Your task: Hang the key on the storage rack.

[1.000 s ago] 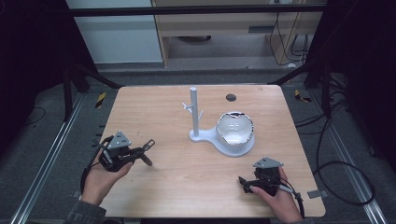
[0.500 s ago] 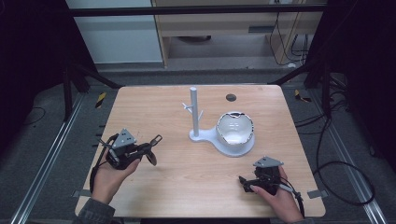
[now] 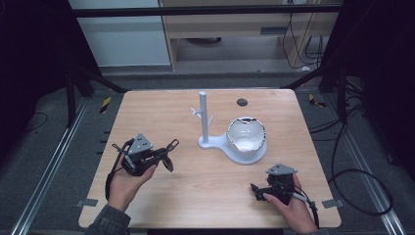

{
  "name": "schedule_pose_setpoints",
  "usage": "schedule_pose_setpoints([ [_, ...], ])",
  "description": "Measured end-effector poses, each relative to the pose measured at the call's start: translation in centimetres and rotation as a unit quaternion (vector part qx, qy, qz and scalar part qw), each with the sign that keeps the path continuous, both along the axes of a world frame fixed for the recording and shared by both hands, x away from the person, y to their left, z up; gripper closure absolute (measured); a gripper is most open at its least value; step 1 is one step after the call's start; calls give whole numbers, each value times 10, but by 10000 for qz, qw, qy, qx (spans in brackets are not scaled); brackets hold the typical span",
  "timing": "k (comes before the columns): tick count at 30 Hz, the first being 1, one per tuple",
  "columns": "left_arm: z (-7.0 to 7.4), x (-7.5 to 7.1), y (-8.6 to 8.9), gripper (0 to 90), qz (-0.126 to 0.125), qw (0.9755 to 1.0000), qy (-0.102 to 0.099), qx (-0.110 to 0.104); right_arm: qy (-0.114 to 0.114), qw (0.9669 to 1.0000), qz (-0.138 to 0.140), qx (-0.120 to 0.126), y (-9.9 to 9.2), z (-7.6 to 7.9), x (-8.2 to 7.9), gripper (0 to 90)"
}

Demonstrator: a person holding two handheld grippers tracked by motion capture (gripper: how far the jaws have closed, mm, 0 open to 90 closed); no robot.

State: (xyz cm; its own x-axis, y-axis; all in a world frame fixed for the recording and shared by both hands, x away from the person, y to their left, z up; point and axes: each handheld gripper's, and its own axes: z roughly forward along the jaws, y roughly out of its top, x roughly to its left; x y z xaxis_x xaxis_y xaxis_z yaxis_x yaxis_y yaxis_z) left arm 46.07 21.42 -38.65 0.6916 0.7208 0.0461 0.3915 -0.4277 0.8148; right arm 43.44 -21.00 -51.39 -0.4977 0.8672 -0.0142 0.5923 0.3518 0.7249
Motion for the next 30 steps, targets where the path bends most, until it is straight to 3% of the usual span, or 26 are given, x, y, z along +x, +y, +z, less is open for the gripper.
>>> schedule_pose_setpoints([
  [1, 2, 1, -3, 822, -19, 10000, -14, -27, 78, 9999, -43, 65, 0, 1, -1, 4],
  [6, 13, 3, -16, 822, -93, 9998, -135, -87, -18, 10000, -23, -19, -2, 0, 1, 4],
  [13, 31, 11, -30, 823, -126, 9993, -289, -212, 42, 10000, -64, 50, -8, 1, 3, 4],
  [21, 52, 18, -42, 824, -46, 9978, -515, -420, 21, 10000, -87, 8, -10, 0, 3, 4],
  [30, 62, 24, -47, 824, 60, 9970, -644, -436, 27, 9999, -108, 19, -10, 0, 3, 4],
])
